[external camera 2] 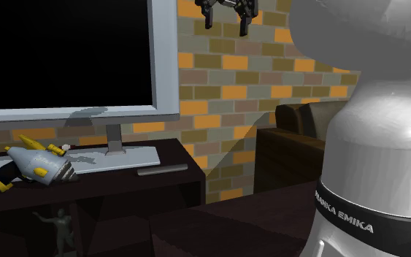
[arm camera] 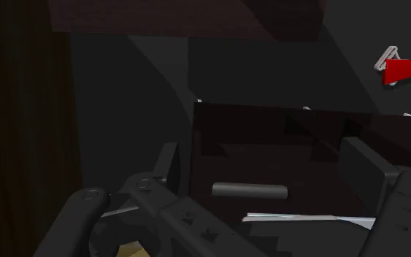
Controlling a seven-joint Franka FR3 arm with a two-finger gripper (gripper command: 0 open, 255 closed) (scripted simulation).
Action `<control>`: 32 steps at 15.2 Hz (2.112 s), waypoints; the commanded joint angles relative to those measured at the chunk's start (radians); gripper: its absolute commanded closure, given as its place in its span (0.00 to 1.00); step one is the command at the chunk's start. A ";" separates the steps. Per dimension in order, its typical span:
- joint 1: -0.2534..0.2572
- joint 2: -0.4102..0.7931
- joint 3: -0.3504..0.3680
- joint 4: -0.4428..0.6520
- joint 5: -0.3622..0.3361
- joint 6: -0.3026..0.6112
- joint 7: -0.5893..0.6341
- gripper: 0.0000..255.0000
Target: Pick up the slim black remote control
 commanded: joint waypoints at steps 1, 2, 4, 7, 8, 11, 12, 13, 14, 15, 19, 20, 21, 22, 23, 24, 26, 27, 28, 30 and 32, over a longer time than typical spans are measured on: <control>0.000 0.000 0.000 0.000 0.000 0.000 0.000 0.00; 0.006 0.023 -0.006 -0.013 -0.008 0.037 -0.034 0.00; 0.019 0.072 -0.018 -0.034 -0.023 0.111 -0.100 0.00; 0.037 0.158 -0.033 -0.054 -0.043 0.223 -0.196 0.00; 0.043 0.189 -0.038 -0.057 -0.049 0.260 -0.227 0.00; 0.061 0.290 -0.050 -0.058 -0.064 0.368 -0.319 0.00; 0.067 0.325 -0.054 -0.055 -0.069 0.404 -0.349 0.00; 0.073 0.361 -0.057 -0.051 -0.073 0.438 -0.379 0.00; 0.078 0.398 -0.059 -0.045 -0.076 0.472 -0.408 0.00; 0.084 0.435 -0.061 -0.038 -0.079 0.505 -0.438 0.00; 0.105 0.588 -0.065 0.004 -0.089 0.628 -0.551 0.00; 0.109 0.627 -0.064 0.018 -0.092 0.656 -0.578 0.00; 0.114 0.665 -0.063 0.033 -0.094 0.683 -0.605 0.00; 0.118 0.704 -0.061 0.049 -0.096 0.709 -0.632 0.00; 0.121 0.743 -0.058 0.066 -0.098 0.734 -0.658 0.00; 0.124 0.781 -0.055 0.084 -0.101 0.758 -0.683 0.00; 0.130 0.858 -0.047 0.123 -0.109 0.802 -0.732 0.00; 0.132 0.895 -0.042 0.144 -0.113 0.822 -0.755 0.00; 0.134 0.933 -0.038 0.166 -0.119 0.842 -0.777 0.00; 0.139 1.008 -0.028 0.212 -0.132 0.877 -0.820 0.00; 0.145 1.081 -0.018 0.262 -0.148 0.908 -0.859 0.00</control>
